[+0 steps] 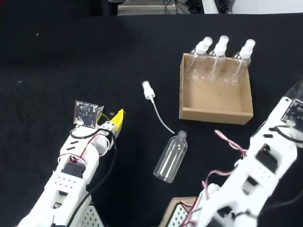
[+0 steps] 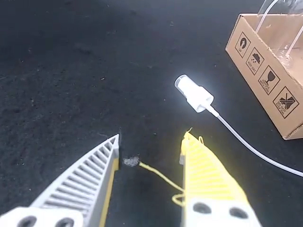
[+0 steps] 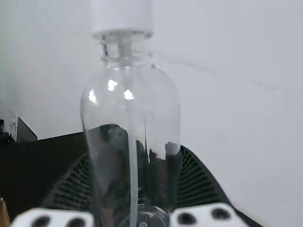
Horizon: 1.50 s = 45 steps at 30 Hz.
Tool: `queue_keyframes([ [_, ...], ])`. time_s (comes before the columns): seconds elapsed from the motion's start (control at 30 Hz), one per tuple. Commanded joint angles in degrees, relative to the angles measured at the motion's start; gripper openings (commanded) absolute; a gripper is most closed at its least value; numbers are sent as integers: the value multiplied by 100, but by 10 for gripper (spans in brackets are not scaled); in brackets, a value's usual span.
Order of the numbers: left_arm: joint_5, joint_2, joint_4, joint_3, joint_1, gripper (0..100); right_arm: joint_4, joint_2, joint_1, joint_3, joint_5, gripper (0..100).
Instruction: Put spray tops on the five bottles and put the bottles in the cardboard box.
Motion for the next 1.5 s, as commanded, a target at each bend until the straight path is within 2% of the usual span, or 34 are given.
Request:
queue_keyframes([
  [0.0,-53,9,-132,-84,57,205,-1222,1244,132,-330,-62,11],
  [0.17,-53,9,-132,-92,57,205,-1952,2853,325,-971,-62,11],
  [0.4,-53,9,-132,-110,57,205,-2031,4435,475,-1727,-62,11],
  [0.97,-53,9,-141,-101,57,205,-2127,5305,422,-1877,-18,12],
  [1.47,-53,9,-141,-101,57,205,-5486,7538,475,-2035,-62,12],
])
